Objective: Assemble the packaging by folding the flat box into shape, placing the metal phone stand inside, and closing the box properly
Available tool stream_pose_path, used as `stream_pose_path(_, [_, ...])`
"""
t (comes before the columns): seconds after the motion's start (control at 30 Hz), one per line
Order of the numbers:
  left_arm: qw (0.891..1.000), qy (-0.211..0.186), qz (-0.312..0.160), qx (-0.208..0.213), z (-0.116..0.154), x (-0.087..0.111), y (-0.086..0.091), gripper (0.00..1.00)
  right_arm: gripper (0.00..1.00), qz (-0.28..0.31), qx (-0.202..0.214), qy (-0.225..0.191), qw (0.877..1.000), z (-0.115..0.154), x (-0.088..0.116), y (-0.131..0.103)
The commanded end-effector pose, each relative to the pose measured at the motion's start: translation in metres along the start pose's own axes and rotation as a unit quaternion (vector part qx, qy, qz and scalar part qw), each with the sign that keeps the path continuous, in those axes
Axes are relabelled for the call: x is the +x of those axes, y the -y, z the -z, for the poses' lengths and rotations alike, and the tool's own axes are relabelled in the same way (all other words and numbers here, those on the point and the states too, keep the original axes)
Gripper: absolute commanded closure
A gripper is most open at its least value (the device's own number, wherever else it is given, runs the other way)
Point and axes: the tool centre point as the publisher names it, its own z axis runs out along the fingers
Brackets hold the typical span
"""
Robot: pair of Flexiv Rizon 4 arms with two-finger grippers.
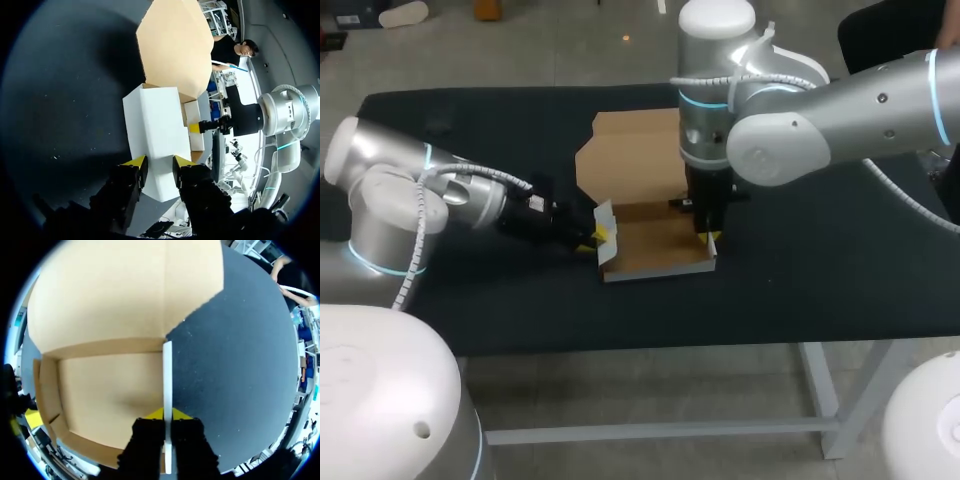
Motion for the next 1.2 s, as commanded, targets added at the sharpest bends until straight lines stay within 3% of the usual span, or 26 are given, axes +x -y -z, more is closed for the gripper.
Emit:
stream_pose_path(0.03, [1.0, 0.022, 0.003, 0.001, -0.005, 0.007, 0.002, 0.63, 1.0, 0.0, 0.002, 0.002, 1.0, 0.001, 0.002, -0.001])
stream_pose_path(0.6, [0.989, 0.141, 0.031, 0.004, -0.015, 0.011, 0.011, 0.57, 1.0, 0.0, 0.002, 0.002, 1.0, 0.001, 0.002, -0.001])
stream_pose_path(1.2, [0.963, 0.265, 0.048, -0.02, -0.021, 0.005, 0.012, 0.58, 1.0, 0.0, 0.002, 0.002, 1.0, 0.001, 0.002, -0.001])
